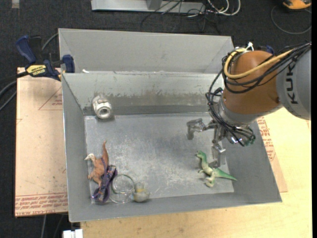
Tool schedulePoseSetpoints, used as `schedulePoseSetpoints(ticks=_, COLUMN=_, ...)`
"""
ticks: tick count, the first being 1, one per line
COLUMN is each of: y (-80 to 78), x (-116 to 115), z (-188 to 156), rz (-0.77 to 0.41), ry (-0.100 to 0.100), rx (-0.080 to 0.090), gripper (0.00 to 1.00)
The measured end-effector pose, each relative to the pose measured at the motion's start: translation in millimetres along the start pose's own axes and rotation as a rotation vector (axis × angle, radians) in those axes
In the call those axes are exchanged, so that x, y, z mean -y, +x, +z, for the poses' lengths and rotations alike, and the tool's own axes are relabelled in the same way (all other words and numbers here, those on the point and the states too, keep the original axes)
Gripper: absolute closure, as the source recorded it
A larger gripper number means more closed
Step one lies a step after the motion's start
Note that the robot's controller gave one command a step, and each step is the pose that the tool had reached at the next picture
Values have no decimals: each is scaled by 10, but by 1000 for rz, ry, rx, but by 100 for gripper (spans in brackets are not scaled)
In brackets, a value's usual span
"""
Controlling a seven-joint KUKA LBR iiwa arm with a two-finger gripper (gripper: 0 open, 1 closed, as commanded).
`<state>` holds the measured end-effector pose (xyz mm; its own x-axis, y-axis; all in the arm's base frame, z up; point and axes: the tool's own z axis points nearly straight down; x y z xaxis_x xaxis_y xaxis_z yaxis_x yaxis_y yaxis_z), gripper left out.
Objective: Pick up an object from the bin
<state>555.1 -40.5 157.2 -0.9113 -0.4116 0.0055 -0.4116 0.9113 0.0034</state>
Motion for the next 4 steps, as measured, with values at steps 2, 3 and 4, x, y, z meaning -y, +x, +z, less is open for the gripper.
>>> schedulePoseSetpoints(ticks=2, y=271, x=466, z=454, rz=48, ry=-1, rx=-3, gripper=0)
schedulePoseSetpoints(ticks=3, y=258, x=460, z=450, rz=47, ry=-1, rx=-1, gripper=0)
schedulePoseSetpoints(ticks=4, y=59, x=405, z=201, rz=-32, ry=1, rx=2, gripper=0)
